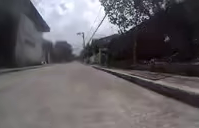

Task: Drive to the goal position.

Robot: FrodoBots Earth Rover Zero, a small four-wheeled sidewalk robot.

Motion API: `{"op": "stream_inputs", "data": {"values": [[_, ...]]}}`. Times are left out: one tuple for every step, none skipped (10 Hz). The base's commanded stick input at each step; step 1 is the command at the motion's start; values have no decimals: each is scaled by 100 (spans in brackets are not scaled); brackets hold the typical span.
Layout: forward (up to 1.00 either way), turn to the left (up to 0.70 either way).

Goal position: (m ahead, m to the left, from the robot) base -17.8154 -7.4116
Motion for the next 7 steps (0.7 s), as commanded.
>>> {"op": "stream_inputs", "data": {"values": [[100,-4],[100,-1],[100,-1],[100,0],[100,0],[100,0],[100,0]]}}
